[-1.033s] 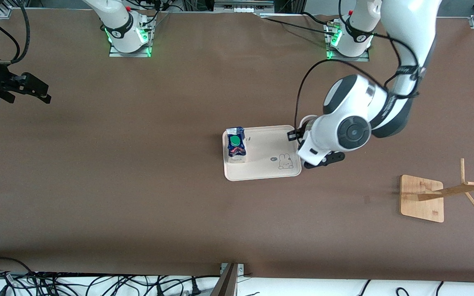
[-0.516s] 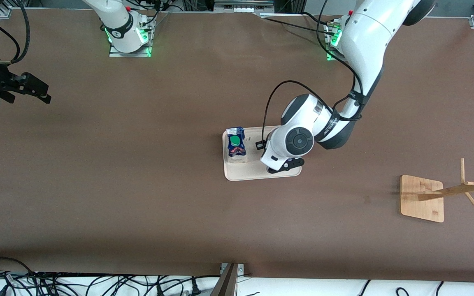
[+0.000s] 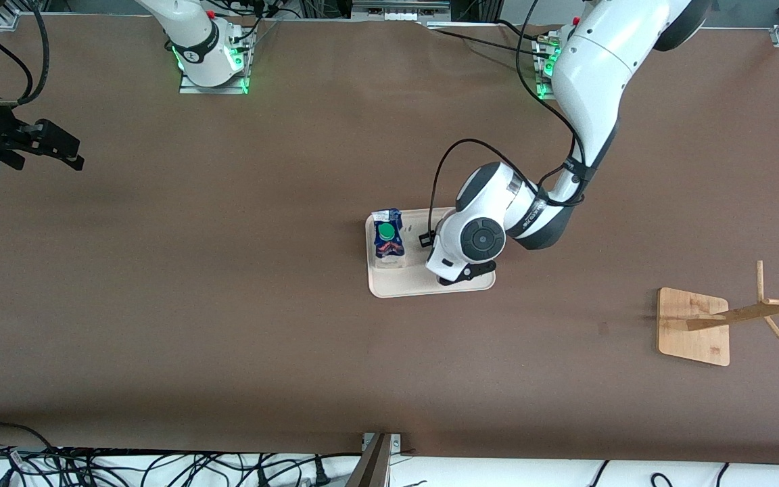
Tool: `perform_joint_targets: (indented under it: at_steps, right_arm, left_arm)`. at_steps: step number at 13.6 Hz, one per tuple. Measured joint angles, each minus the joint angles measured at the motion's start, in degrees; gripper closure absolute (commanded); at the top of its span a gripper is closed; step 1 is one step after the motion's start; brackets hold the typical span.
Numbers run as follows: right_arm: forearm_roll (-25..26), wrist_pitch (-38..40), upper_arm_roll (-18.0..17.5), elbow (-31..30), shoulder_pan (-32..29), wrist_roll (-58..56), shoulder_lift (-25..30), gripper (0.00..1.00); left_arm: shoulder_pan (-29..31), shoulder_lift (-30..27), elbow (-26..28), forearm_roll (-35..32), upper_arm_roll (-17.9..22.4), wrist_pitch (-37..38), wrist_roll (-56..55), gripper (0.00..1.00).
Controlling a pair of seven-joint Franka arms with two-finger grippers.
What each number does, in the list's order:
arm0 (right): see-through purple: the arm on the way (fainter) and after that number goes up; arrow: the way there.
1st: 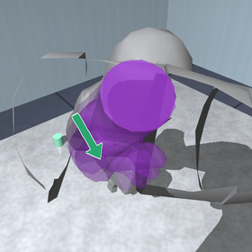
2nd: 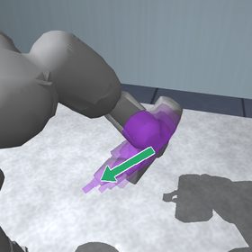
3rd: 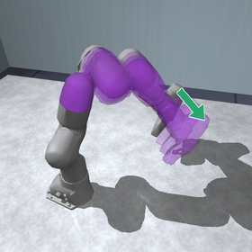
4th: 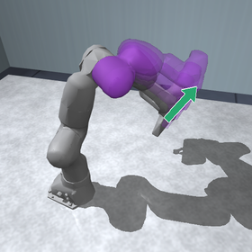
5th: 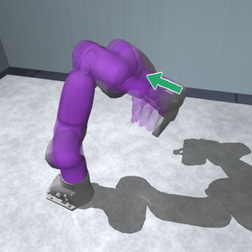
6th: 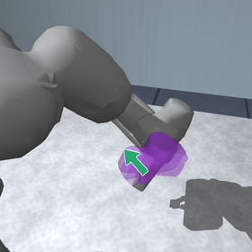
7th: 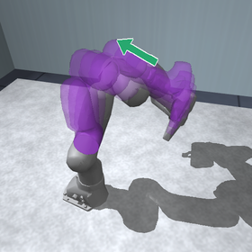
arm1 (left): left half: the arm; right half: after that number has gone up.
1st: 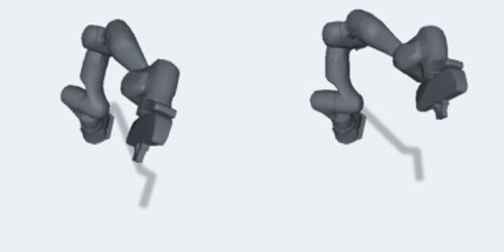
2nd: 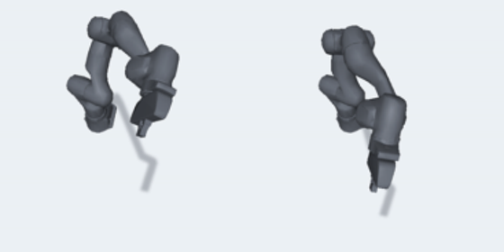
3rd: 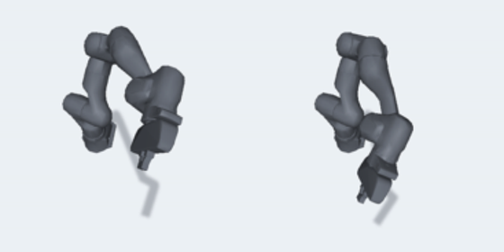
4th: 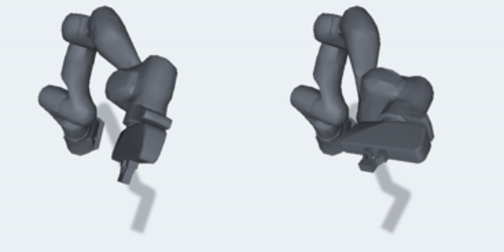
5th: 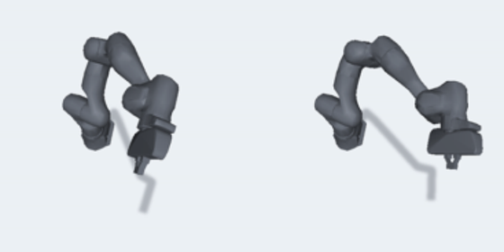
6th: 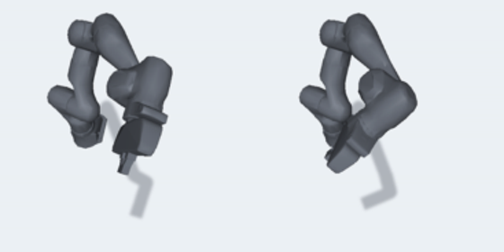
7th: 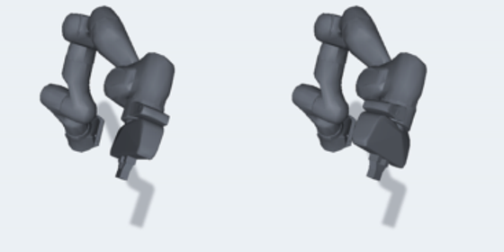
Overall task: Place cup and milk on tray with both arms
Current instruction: 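Lower the mug onto the tray beside the milk carton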
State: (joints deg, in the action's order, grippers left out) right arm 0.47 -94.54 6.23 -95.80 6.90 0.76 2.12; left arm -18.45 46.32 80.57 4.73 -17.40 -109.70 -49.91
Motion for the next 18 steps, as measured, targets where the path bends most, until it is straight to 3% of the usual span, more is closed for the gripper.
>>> perform_joint_targets:
  at_steps: [6, 9, 13, 18]
  right_arm:
    - [0.0, 0.0, 0.0, 0.0, 0.0, 0.0, 0.0, 0.00]
    - [0.0, 0.0, 0.0, 0.0, 0.0, 0.0, 0.0, 0.00]
    - [0.0, 0.0, 0.0, 0.0, 0.0, 0.0, 0.0, 0.00]
    - [0.0, 0.0, 0.0, 0.1, 0.0, 0.0, 0.0, 0.00]
  left_arm:
    - [0.1, 0.0, -0.8, -1.4, 0.4, 0.3, 0.0, 0.00]
    - [0.5, -1.7, -3.2, -1.5, 0.5, 6.0, 0.0, 0.00]
    - [4.4, -9.7, -4.5, -1.7, 1.0, 14.9, 2.9, 0.00]
    - [17.2, -21.7, -4.6, -3.1, 1.4, 24.4, 24.3, 0.00]
